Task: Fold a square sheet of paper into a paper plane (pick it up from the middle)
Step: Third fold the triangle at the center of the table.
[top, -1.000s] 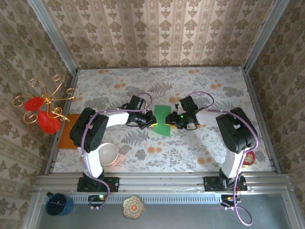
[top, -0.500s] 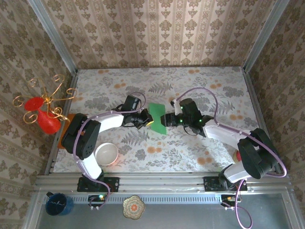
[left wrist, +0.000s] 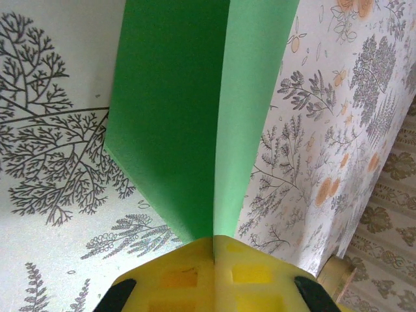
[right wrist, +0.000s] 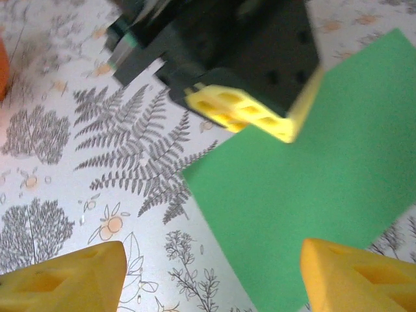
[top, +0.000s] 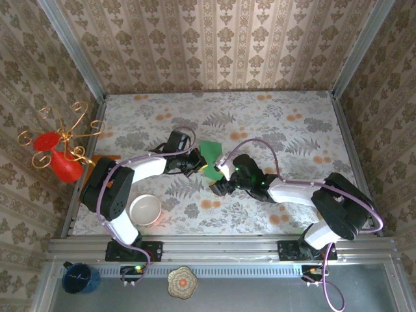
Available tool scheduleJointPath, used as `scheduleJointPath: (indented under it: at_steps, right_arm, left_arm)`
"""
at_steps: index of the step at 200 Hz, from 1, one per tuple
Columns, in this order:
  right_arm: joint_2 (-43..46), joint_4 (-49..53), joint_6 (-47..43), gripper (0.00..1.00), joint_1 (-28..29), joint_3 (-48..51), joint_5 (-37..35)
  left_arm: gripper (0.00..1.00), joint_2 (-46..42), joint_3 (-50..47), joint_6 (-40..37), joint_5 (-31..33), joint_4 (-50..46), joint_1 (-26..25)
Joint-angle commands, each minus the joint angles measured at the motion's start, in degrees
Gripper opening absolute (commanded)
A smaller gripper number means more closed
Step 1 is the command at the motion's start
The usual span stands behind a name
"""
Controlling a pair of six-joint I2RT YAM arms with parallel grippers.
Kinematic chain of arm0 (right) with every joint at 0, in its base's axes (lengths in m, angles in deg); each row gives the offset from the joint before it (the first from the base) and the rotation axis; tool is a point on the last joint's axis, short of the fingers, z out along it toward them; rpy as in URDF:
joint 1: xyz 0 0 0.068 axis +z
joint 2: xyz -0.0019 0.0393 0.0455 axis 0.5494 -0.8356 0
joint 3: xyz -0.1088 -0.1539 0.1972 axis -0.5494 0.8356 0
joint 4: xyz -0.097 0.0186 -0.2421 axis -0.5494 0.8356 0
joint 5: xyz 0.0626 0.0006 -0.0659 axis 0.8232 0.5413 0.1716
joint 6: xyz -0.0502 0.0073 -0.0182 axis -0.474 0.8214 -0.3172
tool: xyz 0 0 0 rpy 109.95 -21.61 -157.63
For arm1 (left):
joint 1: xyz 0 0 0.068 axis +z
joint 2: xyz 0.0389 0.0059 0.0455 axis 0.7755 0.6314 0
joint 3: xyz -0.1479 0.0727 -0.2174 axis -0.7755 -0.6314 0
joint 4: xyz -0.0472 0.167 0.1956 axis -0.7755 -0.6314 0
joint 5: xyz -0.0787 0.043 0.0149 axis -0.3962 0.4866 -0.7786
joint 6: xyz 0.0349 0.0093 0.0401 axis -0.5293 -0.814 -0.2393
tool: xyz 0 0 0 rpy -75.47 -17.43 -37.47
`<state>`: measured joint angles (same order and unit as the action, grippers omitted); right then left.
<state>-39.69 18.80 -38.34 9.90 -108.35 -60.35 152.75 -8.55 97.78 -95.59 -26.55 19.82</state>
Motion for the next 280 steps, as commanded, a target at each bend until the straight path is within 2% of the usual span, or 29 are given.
scheduleJointPath:
  at_steps: [1, 23, 45, 73, 112, 222, 280]
  right_arm:
    - [-2.2, -3.7, -7.1, 0.71, 0.9, -0.7, 0.8]
    - [-5.0, -5.3, -9.2, 0.67, 1.1, -1.3, 1.1]
    - [-7.4, -9.9, -9.9, 0.62, 1.1, -0.5, -2.6]
    - [-9.2, -14.6, -10.4, 0.6, 1.1, 0.0, -5.3]
    - [-10.6, -15.2, -11.4, 0.55, 1.1, -1.4, -5.6]
    - [-7.5, -15.7, -10.5, 0.4, 1.1, -0.4, -5.5]
    - [-7.3, -15.8, -10.0, 0.3, 1.1, -0.3, -5.2]
  left_arm:
    - [0.03, -1.0, 0.3, 1.1, 0.3, -0.7, 0.3]
    - [0.03, -0.8, 0.3, 1.2, 0.2, -0.7, 0.2]
    - [0.04, -0.6, 0.4, 1.3, 0.1, -0.7, 0.1]
    - [0.04, -0.4, 0.4, 1.3, 0.0, -0.8, -0.2]
    - [0.04, -0.1, 0.4, 1.4, -0.1, -0.7, -0.3]
    - [0.04, 0.7, 0.3, 1.5, -0.1, -0.3, -0.5]
    - [0.05, 0.7, 0.2, 1.5, -0.2, -0.3, -0.6]
